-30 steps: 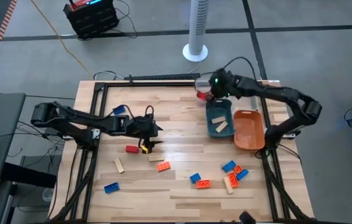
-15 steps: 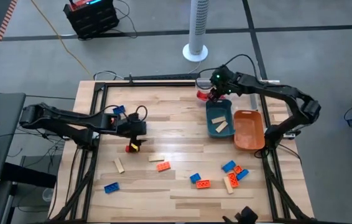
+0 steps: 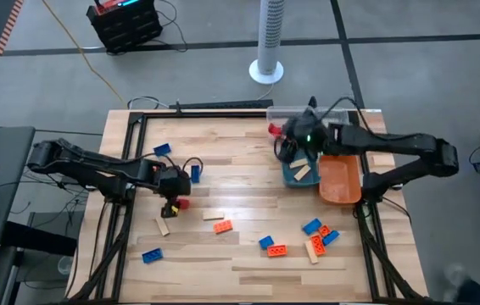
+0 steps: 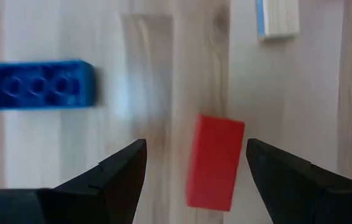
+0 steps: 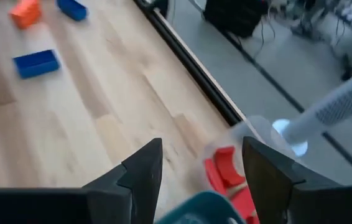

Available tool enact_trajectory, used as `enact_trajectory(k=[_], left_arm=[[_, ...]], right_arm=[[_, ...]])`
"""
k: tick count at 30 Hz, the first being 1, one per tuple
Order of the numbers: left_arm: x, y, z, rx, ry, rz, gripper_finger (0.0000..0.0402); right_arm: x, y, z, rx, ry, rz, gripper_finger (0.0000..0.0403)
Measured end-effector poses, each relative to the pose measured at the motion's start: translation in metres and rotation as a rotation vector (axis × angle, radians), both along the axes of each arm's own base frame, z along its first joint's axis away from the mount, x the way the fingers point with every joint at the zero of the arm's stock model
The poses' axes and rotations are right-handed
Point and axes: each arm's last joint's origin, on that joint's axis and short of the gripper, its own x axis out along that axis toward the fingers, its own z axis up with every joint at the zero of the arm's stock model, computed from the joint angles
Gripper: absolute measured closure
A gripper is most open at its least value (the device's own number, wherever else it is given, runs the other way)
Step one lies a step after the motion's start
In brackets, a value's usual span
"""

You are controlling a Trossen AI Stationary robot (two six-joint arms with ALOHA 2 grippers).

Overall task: Sort blocks
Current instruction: Put the red block into the left transparent bin

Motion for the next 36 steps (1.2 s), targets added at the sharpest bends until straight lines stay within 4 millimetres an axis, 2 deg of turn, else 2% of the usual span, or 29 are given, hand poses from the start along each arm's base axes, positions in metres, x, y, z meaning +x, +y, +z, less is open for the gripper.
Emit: enact_trajectory(k=[4,7,13,17,21,22,26,29,33,36], left_arm=[[0.005,-0.005,-0.012,-0.005,0.069,0.007,0.0129],[0.009,-0.007,-0.023,0.000,0.127,0.004,0.0129],[0.016,-0.010,-0.044,0.021,0.245,-0.015,0.0136],[0.024,-0.012,-0.047,0.046,0.297,-0.022,0.0184],[0.030,-0.014,-0.041,0.091,0.295,-0.056,0.0273],[0.032,-0.014,-0.038,0.109,0.278,-0.062,0.0280],[0.040,-0.013,-0.020,0.192,0.178,-0.072,0.0279],[0.043,-0.010,-0.006,0.250,0.078,-0.074,0.0279],[0.057,-0.007,0.016,0.250,-0.159,-0.108,0.0279],[0.067,-0.005,0.029,0.216,-0.328,-0.156,0.0279]], right_arm=[[0.010,0.036,-0.002,-0.084,0.010,0.033,0.0188],[0.017,0.052,-0.006,-0.114,0.007,0.057,0.0188],[0.022,0.064,-0.009,-0.085,-0.021,0.071,0.0188],[0.022,0.067,-0.009,-0.073,-0.032,0.074,0.0188],[0.024,0.073,-0.012,-0.066,-0.026,0.092,0.0188],[0.025,0.075,-0.015,-0.060,-0.017,0.098,0.0188],[0.031,0.087,-0.024,-0.035,0.003,0.119,0.0188],[0.043,0.096,-0.036,0.000,0.001,0.156,0.0188],[0.059,0.110,-0.054,-0.088,0.076,0.286,0.0188],[0.073,0.120,-0.060,-0.165,0.047,0.366,0.0188]])
